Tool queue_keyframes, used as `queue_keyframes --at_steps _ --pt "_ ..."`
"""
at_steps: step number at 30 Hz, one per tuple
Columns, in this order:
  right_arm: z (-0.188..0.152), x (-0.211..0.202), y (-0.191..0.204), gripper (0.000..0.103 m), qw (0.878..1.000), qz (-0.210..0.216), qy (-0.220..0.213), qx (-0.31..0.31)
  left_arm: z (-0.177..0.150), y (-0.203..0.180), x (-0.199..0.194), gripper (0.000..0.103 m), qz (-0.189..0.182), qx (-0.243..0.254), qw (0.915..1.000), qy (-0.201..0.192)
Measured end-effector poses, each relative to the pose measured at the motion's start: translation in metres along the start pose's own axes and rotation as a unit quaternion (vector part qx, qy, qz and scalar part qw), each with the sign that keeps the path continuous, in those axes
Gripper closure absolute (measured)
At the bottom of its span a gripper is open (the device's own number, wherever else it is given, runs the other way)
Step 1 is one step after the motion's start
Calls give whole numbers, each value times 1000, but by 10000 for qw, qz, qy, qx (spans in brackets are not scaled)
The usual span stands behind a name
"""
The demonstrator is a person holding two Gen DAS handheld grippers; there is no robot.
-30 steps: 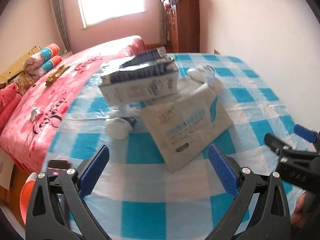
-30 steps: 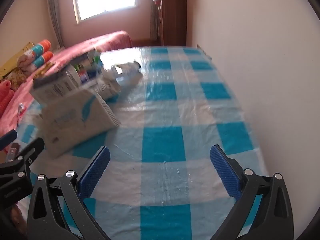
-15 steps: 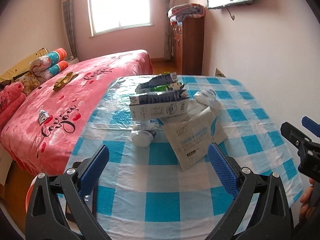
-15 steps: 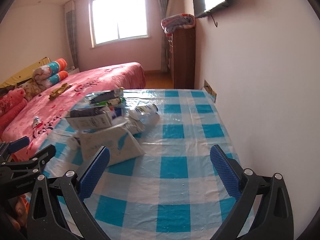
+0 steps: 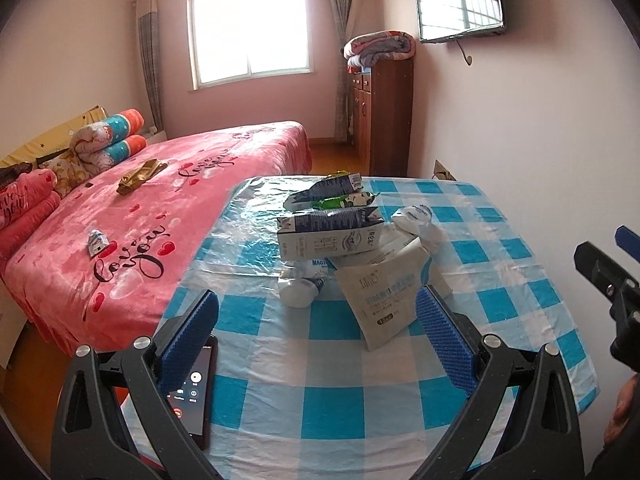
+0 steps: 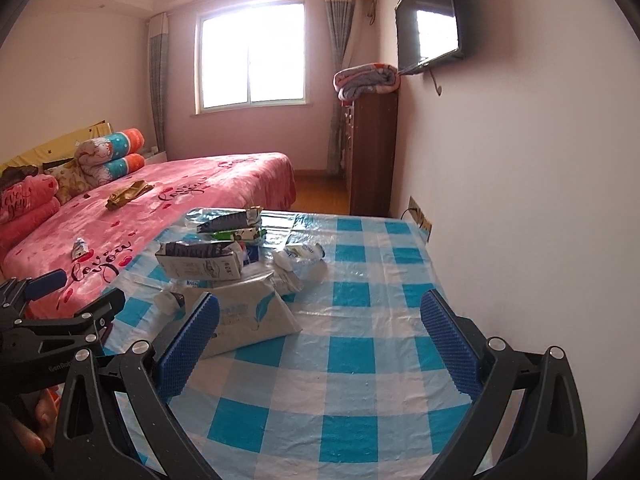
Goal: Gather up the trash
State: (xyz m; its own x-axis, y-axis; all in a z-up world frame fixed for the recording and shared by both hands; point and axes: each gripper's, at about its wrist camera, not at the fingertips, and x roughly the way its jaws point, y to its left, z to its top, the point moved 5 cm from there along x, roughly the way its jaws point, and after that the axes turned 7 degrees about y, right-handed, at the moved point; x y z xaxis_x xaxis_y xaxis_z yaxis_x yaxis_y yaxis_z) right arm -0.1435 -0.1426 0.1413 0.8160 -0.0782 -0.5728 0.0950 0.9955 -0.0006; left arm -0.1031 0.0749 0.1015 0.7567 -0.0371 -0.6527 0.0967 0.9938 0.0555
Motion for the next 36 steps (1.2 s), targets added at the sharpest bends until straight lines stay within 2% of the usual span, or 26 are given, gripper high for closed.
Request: queue_keyframes --at_steps 10,22,26,29,33,36 --pt "5 -3 -11 4 9996 68 4 264 -1 0 0 4 60 -14 10000 -21" --pt "0 6 -8 4 9997 114 41 224 -4 2 8 4 35 -14 10000 64" --pt "-6 14 -14 4 9987 323 55 392 -7 4 13 4 -161 50 9999 23" --pt "-11 21 -19 4 9975 489 118 502 -11 1 17 4 -418 276 9987 -75" --pt "-24 36 -19 4 9928 911 434 642 -13 -9 29 4 -820 678 9943 14" --pt "-36 47 -17 4 9896 1048 696 700 -15 -25 41 4 -938 1242 9878 44"
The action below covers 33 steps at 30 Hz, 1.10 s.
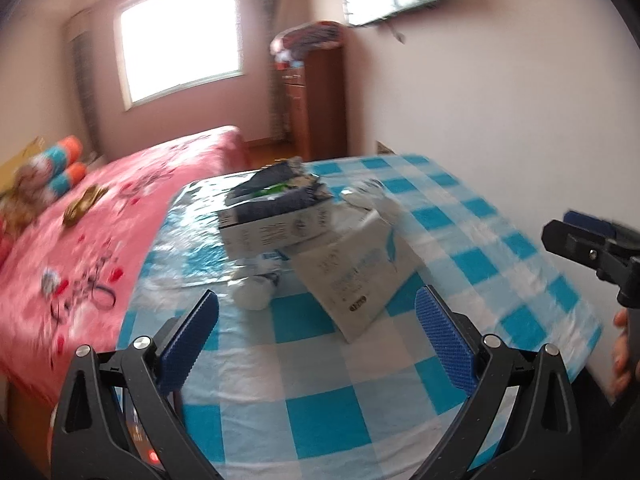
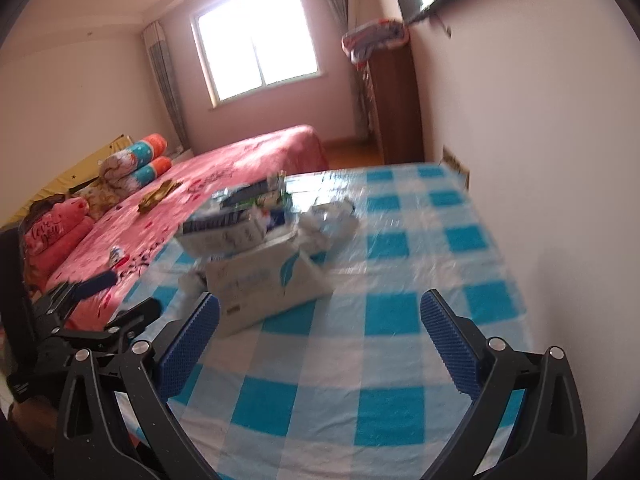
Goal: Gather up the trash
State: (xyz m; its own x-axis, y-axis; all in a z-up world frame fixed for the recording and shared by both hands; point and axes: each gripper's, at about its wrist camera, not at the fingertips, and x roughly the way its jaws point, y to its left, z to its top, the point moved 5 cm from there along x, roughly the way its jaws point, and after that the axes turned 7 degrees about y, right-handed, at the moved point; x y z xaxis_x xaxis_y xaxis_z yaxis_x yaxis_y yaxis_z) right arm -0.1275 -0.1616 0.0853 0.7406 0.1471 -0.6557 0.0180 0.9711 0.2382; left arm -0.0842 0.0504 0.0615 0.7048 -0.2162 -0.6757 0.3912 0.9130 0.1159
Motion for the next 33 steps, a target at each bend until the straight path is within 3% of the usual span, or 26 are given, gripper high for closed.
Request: queue_keyframes --at_steps 6,14,22,30,33 --pt "-13 14 -8 4 9992 115 281 251 1 -31 23 4 5 1245 9920 189" --pt "-19 28 -33 4 9962 264 462 686 15 -61 71 4 395 2494 9665 471" --pt "-19 35 -48 5 9951 396 447 793 32 -71 116 4 654 2999 9479 857" --pt "-21 42 -53 5 9934 579 507 847 40 -72 139 4 445 2733 9528 1245" --pt "-22 44 -57 5 9925 631 532 896 33 -77 134 4 353 2843 9504 1213"
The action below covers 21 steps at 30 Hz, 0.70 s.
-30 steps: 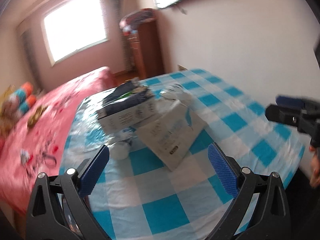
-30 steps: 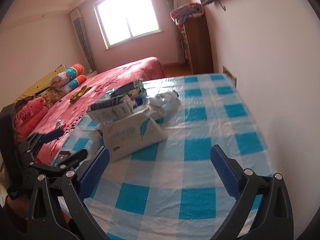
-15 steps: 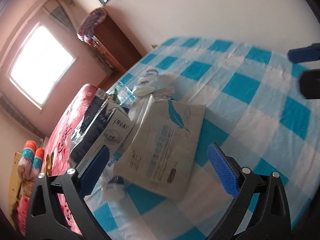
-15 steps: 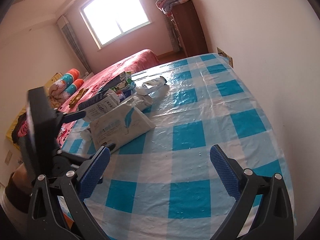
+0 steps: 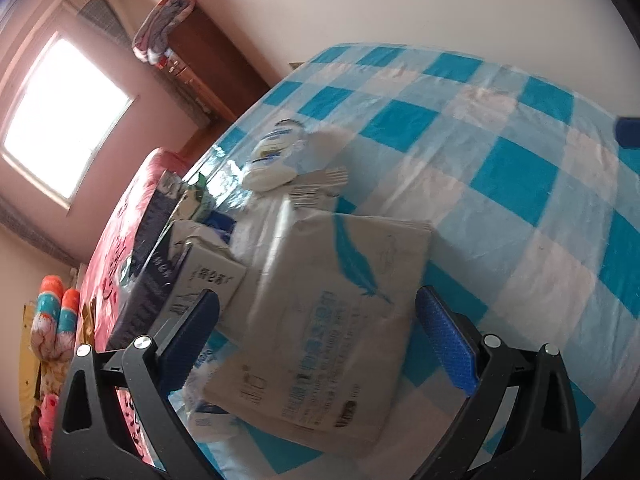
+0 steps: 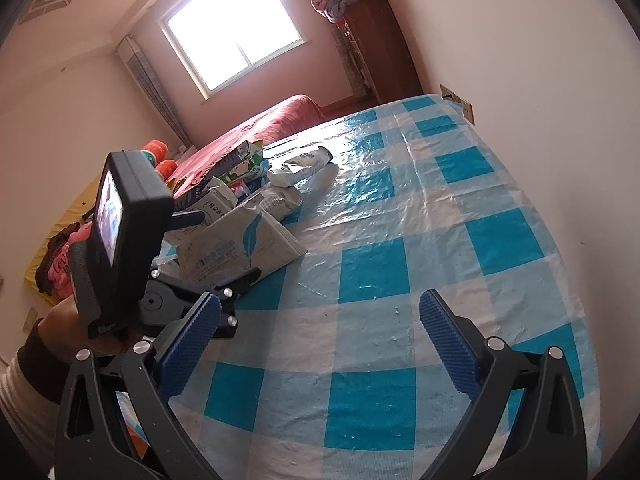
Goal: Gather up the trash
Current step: 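Grasp the beige clothes-cleaning wipes package with the left tool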
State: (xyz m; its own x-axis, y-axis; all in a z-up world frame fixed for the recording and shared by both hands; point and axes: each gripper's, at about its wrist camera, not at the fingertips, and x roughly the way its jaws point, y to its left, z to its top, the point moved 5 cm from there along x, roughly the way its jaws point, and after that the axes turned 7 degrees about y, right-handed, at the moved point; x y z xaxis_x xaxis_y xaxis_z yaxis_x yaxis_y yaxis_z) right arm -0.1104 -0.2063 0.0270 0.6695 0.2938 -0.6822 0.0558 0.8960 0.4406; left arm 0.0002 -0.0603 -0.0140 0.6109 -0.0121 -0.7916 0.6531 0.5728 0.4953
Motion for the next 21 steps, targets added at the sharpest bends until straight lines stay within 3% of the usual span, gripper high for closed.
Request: queue_keyframes --at_steps 3,7,9,15,21 --pt "0 1 -5 5 9999 68 38 117 -6 -7 6 4 103 254 9996 102" --pt "-1 3 -7 5 9999 69 51 127 -5 3 10 5 -100 -38 9997 207" --pt "0 3 -7 5 9999 102 43 129 -4 5 12 18 -328 -238 9990 208" --pt "1 3 -6 5 9999 92 2 108 -5 6 8 29 -405 -765 9961 164" --pt "0 9 -5 5 9999 51 78 80 -15 13 3 39 -700 -1429 9872 128"
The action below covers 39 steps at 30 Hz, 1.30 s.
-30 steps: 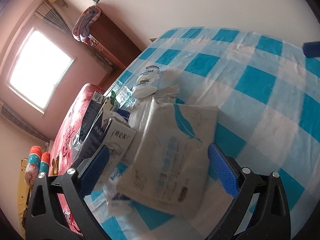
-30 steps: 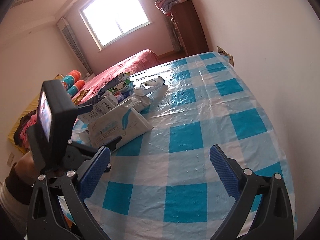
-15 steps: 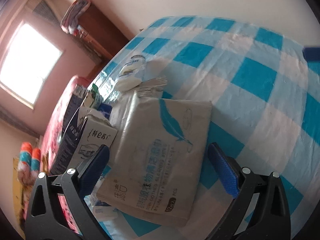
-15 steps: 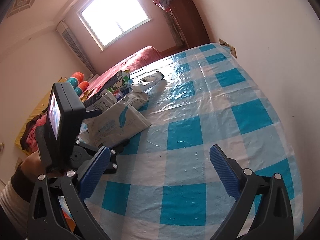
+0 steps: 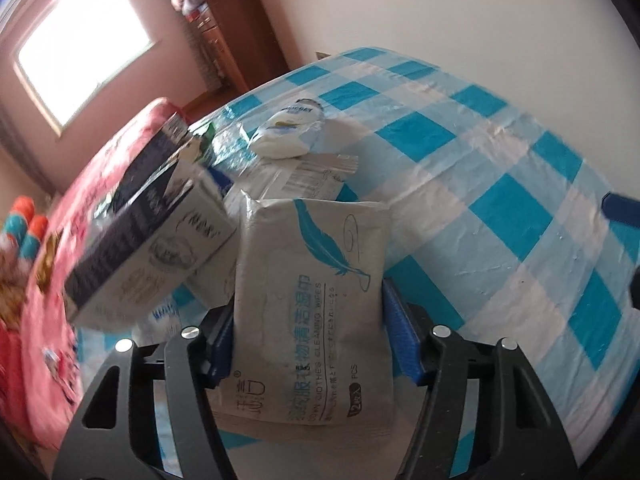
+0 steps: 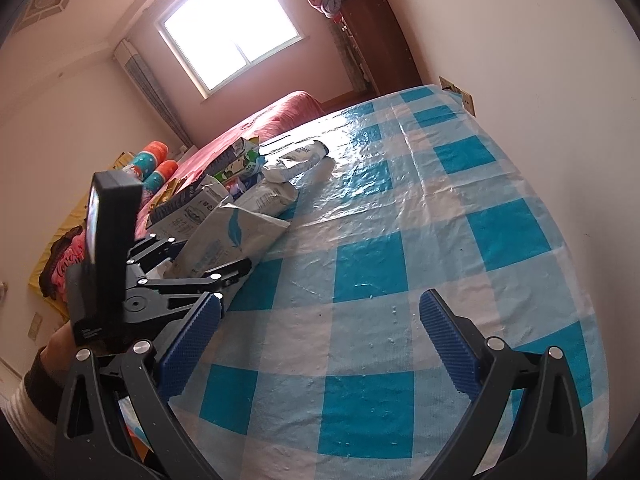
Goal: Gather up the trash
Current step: 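Grasp the beige clothes-cleaning wipes package with the left tool, then lift the wipes package with the left tool while the right tool grasps a dark blue carton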
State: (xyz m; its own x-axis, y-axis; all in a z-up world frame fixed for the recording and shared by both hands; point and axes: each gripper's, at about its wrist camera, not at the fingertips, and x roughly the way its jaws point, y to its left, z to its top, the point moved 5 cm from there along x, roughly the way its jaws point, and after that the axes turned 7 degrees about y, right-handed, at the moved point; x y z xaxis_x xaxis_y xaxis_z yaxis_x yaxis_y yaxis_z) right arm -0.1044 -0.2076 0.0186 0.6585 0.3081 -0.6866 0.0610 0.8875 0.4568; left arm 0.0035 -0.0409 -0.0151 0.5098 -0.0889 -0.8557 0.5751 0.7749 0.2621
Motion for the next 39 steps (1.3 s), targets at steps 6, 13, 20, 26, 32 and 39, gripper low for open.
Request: queue_keyframes --at_steps 6,13,20,26,32,39 --pt "2 8 3 5 9999 93 114 21 -17 9 -14 42 -408 -615 9972 -135" --pt "6 23 16 19 9991 246 355 -20 -44 35 -38 42 -743 -1394 9869 -326" --pt "17 43 37 19 9959 695 580 -45 -71 66 -56 42 -863 -2065 9734 -500" --pt "33 68 74 17 9919 854 774 -543 -96 95 -63 42 -797 -2518 9629 -558" --pt "65 87 117 17 9860 690 722 -1334 -121 122 -74 42 -677 -2839 9544 -635" --pt "103 131 146 17 9757 719 857 -1883 -140 143 -88 41 -510 -3037 9486 -736"
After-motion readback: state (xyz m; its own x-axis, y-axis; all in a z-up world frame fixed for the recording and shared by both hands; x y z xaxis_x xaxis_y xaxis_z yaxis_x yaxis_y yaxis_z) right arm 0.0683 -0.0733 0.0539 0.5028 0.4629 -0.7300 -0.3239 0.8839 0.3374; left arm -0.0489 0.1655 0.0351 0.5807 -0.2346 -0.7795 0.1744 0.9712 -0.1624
